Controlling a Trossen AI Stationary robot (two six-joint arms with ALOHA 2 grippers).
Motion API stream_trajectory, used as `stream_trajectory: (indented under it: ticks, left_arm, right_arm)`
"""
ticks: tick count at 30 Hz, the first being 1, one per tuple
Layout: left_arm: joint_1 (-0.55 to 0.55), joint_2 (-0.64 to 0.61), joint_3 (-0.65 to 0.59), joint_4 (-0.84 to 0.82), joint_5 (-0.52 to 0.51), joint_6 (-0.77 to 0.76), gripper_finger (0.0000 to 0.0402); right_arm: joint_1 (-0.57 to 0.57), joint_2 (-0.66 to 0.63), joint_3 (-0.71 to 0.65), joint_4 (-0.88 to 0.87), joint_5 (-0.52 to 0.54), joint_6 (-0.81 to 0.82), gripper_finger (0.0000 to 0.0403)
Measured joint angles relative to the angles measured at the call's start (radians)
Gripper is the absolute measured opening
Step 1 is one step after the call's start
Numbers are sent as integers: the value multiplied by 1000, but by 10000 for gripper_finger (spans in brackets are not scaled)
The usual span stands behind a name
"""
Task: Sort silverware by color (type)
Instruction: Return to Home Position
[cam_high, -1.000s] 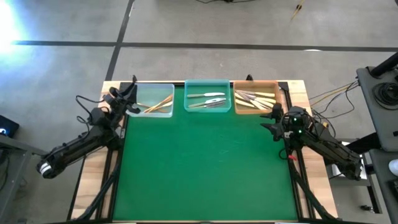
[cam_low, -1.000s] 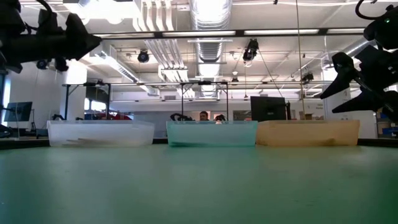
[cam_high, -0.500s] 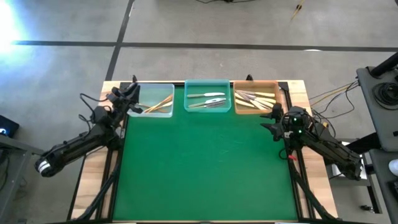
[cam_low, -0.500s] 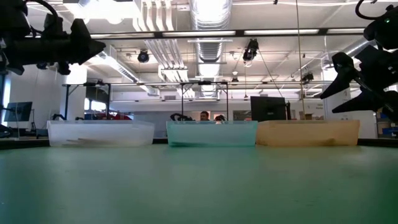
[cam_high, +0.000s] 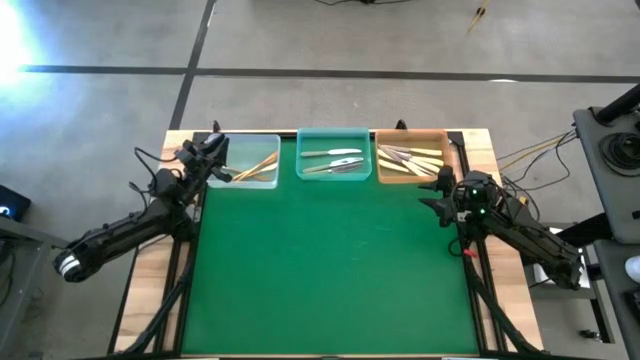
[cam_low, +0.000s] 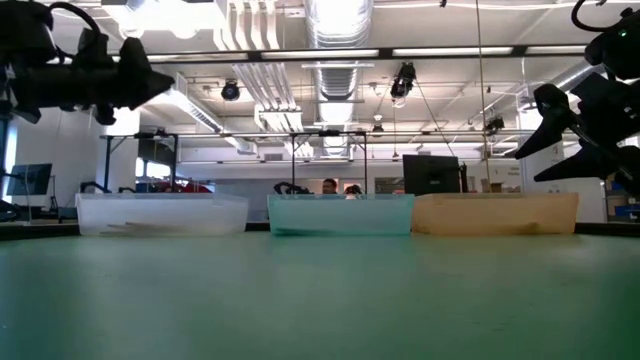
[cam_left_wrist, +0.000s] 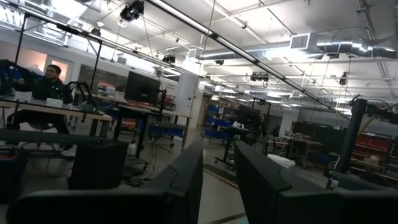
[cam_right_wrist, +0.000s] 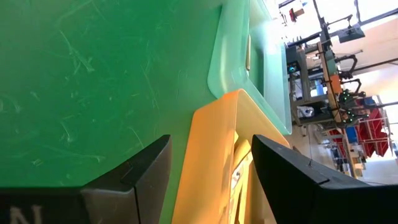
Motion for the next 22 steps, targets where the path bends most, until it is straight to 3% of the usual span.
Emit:
stream_trajectory:
  ticks: [22]
  left_arm:
    - [0,66,0,0,0,0,75]
  right_arm:
    - [0,0,0,0,0,0,215]
